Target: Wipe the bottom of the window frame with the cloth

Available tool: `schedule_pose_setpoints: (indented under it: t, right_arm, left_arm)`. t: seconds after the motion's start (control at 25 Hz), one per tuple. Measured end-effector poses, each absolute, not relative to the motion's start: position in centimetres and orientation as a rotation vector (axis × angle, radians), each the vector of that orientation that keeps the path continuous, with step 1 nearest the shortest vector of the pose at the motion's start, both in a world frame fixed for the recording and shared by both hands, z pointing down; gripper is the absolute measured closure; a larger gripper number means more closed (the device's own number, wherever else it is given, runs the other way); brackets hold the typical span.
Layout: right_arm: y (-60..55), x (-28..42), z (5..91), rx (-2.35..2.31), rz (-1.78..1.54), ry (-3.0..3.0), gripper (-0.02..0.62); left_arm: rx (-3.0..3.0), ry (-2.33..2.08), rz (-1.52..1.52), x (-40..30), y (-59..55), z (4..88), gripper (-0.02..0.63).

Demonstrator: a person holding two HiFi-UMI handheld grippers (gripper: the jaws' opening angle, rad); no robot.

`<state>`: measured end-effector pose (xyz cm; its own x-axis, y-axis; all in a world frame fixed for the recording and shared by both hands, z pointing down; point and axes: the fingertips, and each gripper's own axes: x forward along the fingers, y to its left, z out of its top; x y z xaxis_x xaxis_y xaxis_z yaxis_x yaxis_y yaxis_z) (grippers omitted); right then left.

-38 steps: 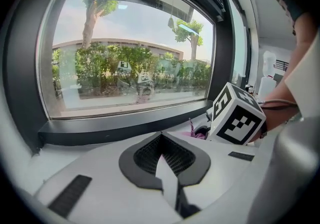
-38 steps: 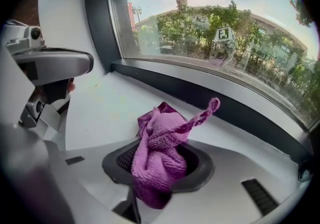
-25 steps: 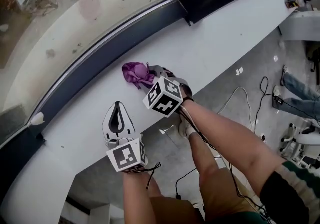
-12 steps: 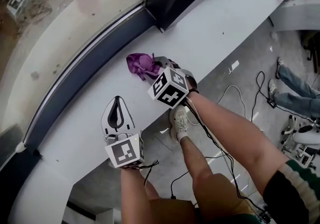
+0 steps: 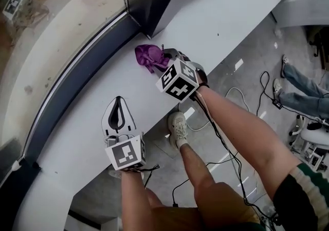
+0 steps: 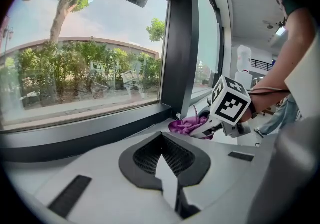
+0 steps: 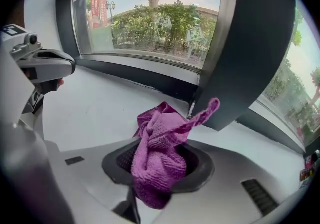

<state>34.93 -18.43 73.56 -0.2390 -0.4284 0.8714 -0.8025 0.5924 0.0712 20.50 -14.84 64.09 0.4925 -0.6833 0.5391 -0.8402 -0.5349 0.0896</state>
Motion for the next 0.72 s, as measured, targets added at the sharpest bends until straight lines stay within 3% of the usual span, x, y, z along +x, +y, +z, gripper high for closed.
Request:
schedule_pose_setpoints:
  t: [0.72]
  right_arm:
    - [-17.3,38.3,73.7,1.054,0.543,-1.870,0.451]
  left_arm:
    - [2.440,-1.223,0.634,25.8,-13.6,64.5,0.603]
